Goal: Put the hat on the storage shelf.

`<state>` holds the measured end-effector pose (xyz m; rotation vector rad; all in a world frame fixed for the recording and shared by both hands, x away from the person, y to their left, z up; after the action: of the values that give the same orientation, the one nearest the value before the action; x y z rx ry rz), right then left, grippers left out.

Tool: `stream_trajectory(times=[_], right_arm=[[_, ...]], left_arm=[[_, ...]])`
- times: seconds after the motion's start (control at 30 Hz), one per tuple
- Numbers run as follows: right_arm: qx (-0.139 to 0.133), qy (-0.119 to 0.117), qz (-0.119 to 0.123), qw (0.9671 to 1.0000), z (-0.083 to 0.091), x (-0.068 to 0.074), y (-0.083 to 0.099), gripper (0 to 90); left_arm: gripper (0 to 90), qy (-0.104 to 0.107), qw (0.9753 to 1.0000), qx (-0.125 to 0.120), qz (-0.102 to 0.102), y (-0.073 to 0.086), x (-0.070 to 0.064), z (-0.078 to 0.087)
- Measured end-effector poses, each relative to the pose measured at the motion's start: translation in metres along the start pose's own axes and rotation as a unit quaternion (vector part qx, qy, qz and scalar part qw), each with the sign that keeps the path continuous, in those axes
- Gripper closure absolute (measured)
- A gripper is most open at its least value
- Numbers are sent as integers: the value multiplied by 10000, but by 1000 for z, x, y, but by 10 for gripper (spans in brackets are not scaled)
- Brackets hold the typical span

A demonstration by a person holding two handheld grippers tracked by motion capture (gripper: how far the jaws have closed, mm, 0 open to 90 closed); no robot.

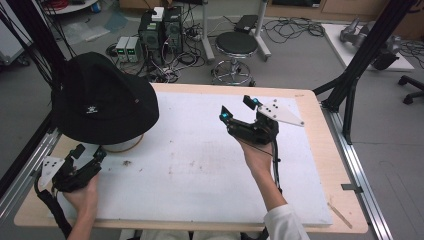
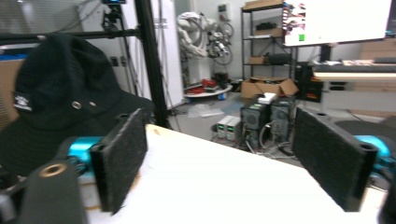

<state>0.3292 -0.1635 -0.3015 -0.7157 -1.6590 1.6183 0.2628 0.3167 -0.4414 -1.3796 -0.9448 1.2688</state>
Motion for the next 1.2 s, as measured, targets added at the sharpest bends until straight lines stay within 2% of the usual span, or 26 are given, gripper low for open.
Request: stream_trajectory(times=[0.17,0.33,0.4,0.5,0.6,0.7,1.03,1.2], right_arm=[[-26,349,64,9994,15,-13,15,128],[-43,644,-32,9979,29,-26,27,120],[103,722,-146,9972,33,-31,29,116],[75,747,-377,9965,40,-36,29,116],[-124,869,-344,9955,48,-37,30,116],[0,986,-353,9945,55,-39,34,116],[215,1621,-232,9863,81,-44,56,116],[276,1801,-267,9829,87,-49,67,116]], left_arm=[[254,-5,10000,-19,35,0,-2,0],[255,39,10000,15,19,1,-4,-2],[255,60,10000,42,42,1,-5,-2],[254,79,10000,41,45,1,-6,-1],[254,68,10000,31,42,1,-7,0],[255,51,10000,17,54,1,-6,1],[255,40,10000,11,64,1,-6,2],[254,51,10000,24,52,1,-7,1]])
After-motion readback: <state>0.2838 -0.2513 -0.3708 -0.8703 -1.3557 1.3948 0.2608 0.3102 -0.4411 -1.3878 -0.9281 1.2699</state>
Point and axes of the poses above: each handheld gripper's, and its own axes: z roughly backward along the jaws, y roughly out of its underside, x roughly to its left, the point moved 1 cm from there along -z, roughly forward along the jaws, and after that the axes turned 1 degree about -y, right-handed, at the moved point
